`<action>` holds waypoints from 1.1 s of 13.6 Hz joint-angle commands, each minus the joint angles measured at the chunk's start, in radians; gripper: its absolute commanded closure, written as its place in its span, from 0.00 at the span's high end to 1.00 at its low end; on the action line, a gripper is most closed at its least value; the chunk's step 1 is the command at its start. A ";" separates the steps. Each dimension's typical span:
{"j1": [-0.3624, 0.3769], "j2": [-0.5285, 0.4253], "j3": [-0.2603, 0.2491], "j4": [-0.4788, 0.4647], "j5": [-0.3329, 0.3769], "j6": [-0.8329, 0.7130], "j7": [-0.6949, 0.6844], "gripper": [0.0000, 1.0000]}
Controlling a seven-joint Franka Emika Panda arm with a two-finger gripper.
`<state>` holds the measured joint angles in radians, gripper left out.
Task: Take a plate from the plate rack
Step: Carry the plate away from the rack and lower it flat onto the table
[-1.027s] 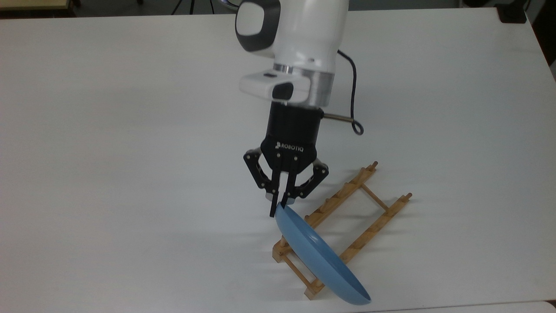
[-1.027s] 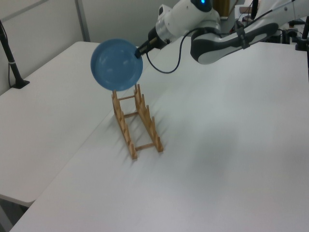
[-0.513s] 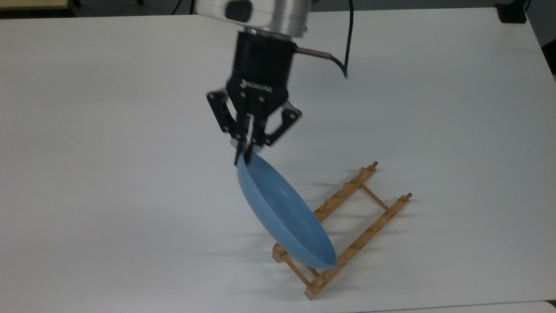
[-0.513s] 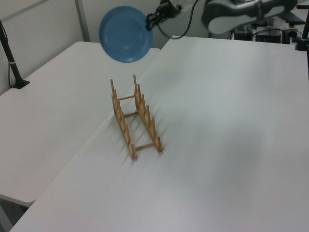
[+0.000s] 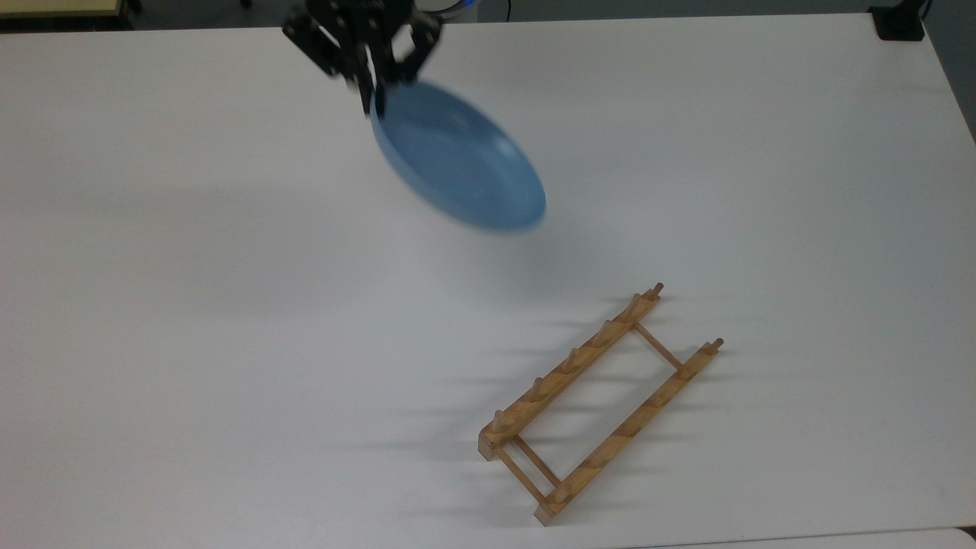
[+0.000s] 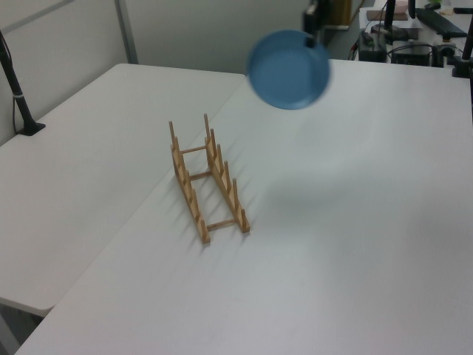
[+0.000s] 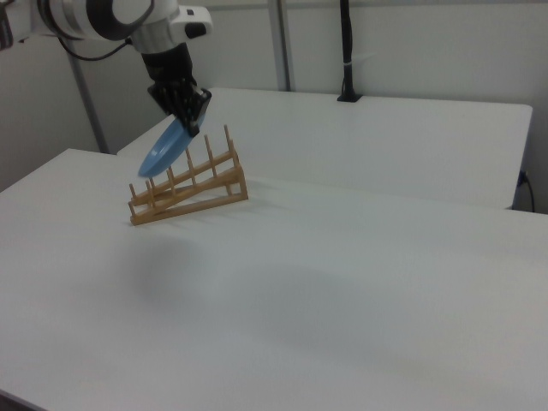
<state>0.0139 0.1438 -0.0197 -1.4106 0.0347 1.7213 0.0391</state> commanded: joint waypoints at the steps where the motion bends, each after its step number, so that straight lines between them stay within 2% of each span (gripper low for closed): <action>1: -0.084 -0.029 -0.006 -0.086 0.106 -0.205 -0.248 0.00; 3: -0.146 -0.018 -0.006 -0.173 0.177 -0.191 -0.303 0.00; 7: -0.199 -0.003 -0.006 -0.342 0.180 -0.021 -0.415 0.00; 9: -0.221 0.023 -0.006 -0.379 0.178 0.044 -0.461 0.00; 12: -0.223 0.085 -0.008 -0.436 0.168 0.185 -0.464 0.00; 15: -0.223 0.132 -0.008 -0.461 0.163 0.259 -0.464 0.00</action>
<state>-0.2094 0.2594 -0.0261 -1.8350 0.1919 1.9188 -0.4041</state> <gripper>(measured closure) 0.925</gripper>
